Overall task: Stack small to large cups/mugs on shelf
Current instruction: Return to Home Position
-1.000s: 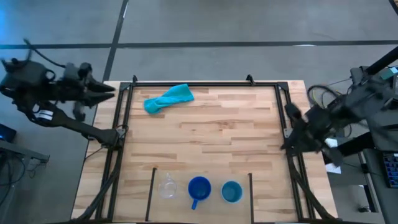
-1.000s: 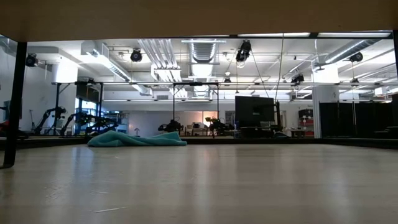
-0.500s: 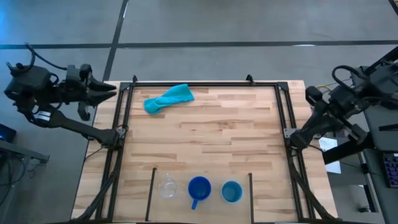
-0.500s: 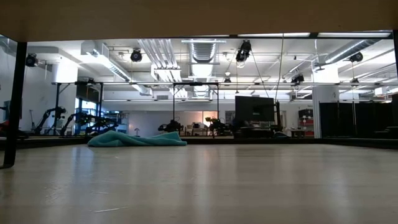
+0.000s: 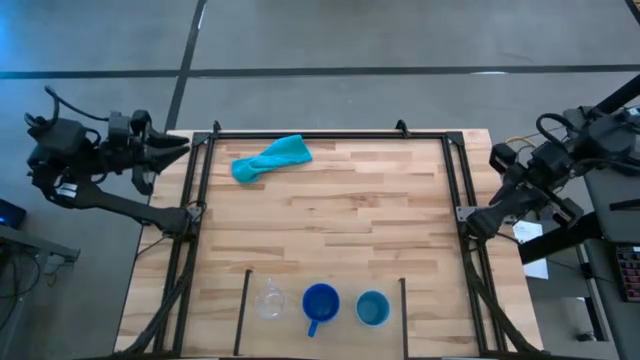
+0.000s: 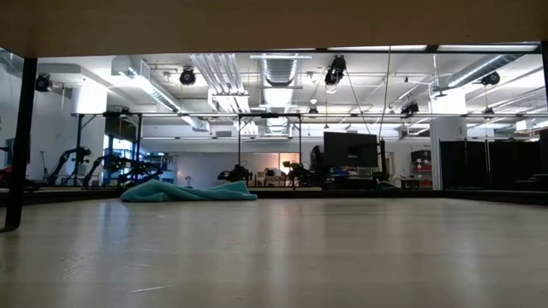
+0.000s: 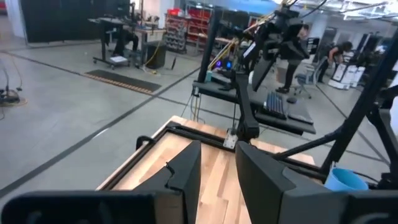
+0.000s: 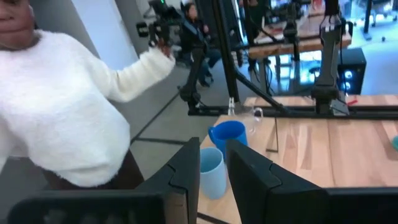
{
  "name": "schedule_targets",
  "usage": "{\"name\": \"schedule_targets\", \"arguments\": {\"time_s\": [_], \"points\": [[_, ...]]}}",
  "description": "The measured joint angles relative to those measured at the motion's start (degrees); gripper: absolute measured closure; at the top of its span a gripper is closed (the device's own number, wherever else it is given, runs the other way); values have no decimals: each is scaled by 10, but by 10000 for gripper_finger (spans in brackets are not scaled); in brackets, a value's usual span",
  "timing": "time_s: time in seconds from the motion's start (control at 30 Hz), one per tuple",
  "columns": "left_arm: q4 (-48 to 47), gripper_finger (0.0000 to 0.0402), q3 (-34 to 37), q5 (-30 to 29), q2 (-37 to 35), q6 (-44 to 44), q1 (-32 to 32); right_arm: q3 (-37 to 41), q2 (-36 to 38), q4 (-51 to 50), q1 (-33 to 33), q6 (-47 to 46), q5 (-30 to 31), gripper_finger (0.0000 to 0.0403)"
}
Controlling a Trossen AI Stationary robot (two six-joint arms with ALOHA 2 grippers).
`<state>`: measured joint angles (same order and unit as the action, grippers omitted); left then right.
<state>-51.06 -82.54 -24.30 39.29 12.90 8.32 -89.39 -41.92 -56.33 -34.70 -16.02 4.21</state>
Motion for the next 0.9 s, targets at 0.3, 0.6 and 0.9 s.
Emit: {"name": "schedule_targets", "arguments": {"time_s": [0.3, 0.6, 0.9], "points": [[101, 315, 139, -5, -81, 3, 0, 179, 125, 116, 0, -8, 5, 329], [156, 315, 263, -6, -157, 34, 0, 334, 230, 207, 0, -20, 4, 332], [265, 315, 399, 4, -242, 34, 0, 484, 332, 322, 0, -8, -9, 326]]}}
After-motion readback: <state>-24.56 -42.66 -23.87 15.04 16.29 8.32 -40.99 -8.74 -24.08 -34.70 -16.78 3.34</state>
